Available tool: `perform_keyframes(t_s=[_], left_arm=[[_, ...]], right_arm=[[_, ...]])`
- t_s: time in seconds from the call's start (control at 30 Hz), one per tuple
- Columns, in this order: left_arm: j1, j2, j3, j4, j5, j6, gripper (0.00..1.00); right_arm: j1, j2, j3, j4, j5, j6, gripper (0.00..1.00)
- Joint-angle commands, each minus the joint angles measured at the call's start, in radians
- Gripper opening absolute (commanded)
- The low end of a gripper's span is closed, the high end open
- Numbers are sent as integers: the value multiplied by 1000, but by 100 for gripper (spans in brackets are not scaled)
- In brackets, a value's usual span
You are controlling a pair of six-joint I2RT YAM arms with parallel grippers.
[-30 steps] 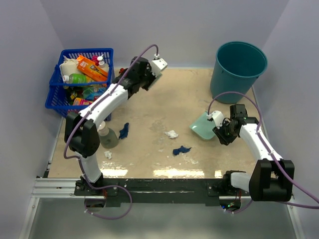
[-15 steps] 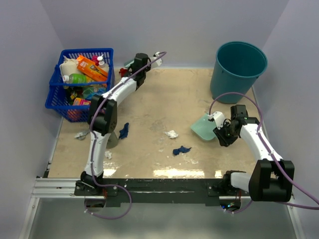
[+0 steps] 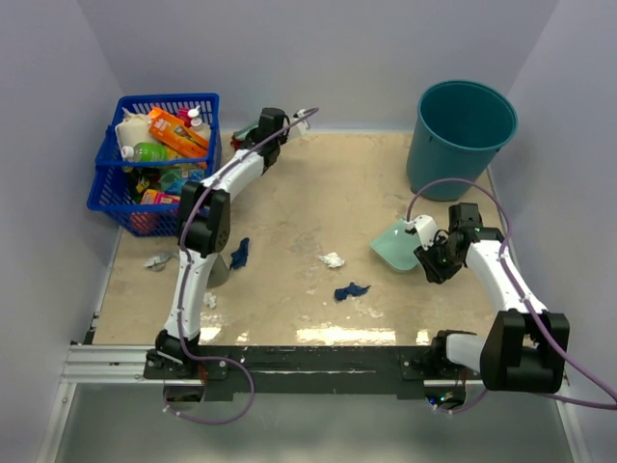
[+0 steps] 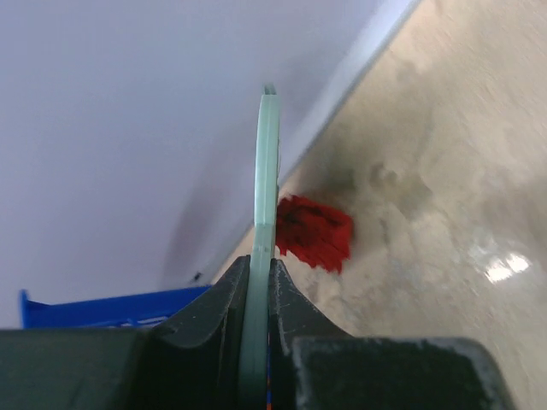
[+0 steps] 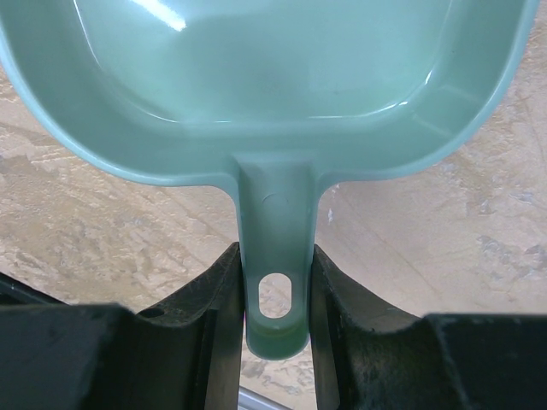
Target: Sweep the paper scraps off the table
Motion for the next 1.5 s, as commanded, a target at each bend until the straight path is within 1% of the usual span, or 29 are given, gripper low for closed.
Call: perform_keyframes(t_s=[0.0,0.1,0.2,0.3,0.33,0.37,0.4,0.43,0.47,0.5,0.53,0.57,0.67,0.7,0.77,0.8,0.83,0.9,0.93,0.97,1.0,1.03,1.13,1.17,1.23,1.3,1.33,1.37,1.47], left_arm=[[-2,-140,-91,-66,17,-95,0],[-13,-206,-148,-122,14,-161,0],[-39,-293,-177,-282,61,-256,0],[-51,-390,-230,-490,188,-408,0],[-54,-409,-244,-532,284,-498,0],[-59,-445,-261,-567,334,-546,0],[-76,-473,-325,-606,388,-592,0],[-92,-507,-374,-607,517,-613,0],[-111,-584,-425,-603,556,-603,0],[-152,-625,-508,-589,572,-597,0],[-166,-660,-536,-589,610,-588,0],[-172,-720,-551,-594,651,-584,0],[-171,-804,-553,-594,732,-588,0],[-172,-824,-553,-569,742,-589,0],[-169,-888,-580,-529,831,-597,0],[-168,-910,-599,-487,895,-585,0],[-168,-933,-620,-462,1029,-556,0],[-169,-987,-703,-369,1159,-552,0],[-168,-996,-730,-329,1251,-593,0],[-169,-992,-755,-302,1293,-616,0],[-169,-976,-755,-276,1330,-636,0],[-168,-954,-745,-282,1412,-676,0],[-166,-820,-639,-409,1585,-687,0],[-169,-767,-617,-431,1619,-698,0],[-183,-734,-626,-445,1675,-733,0],[-218,-722,-657,-446,1652,-738,0],[-232,-725,-672,-439,1603,-745,0],[-244,-734,-718,-416,1591,-758,0],[-269,-745,-835,-249,1583,-880,0]], right_arm=[[-7,20,51,19,-40,6,0],[-7,46,69,19,-40,2,0],[-7,81,92,22,-37,-10,0],[-9,124,118,37,-34,-13,0],[-7,133,124,46,-34,-13,0],[-7,153,130,57,-34,-11,0],[-7,164,141,63,-36,-2,0],[-7,173,149,65,-39,-4,0],[-7,184,156,62,-40,-4,0],[-7,200,176,60,-40,-2,0],[-7,207,183,53,-40,-4,0],[-7,213,190,51,-39,-5,0],[-6,233,210,46,-40,-7,0],[-5,239,212,45,-42,-5,0],[-5,240,215,49,-45,2,0],[-5,242,218,49,-45,7,0],[-5,240,219,52,-43,12,0],[-6,239,230,53,-14,35,0],[-7,224,230,72,4,48,0],[-7,218,233,75,24,55,0],[-7,211,236,79,38,58,0],[-7,208,238,83,48,62,0],[-7,213,246,76,88,84,0],[-7,214,242,76,99,87,0],[-7,214,242,68,131,88,0],[-9,213,247,65,157,96,0],[-9,210,246,66,159,95,0],[-9,211,239,68,161,90,0],[-9,227,236,85,173,102,0]])
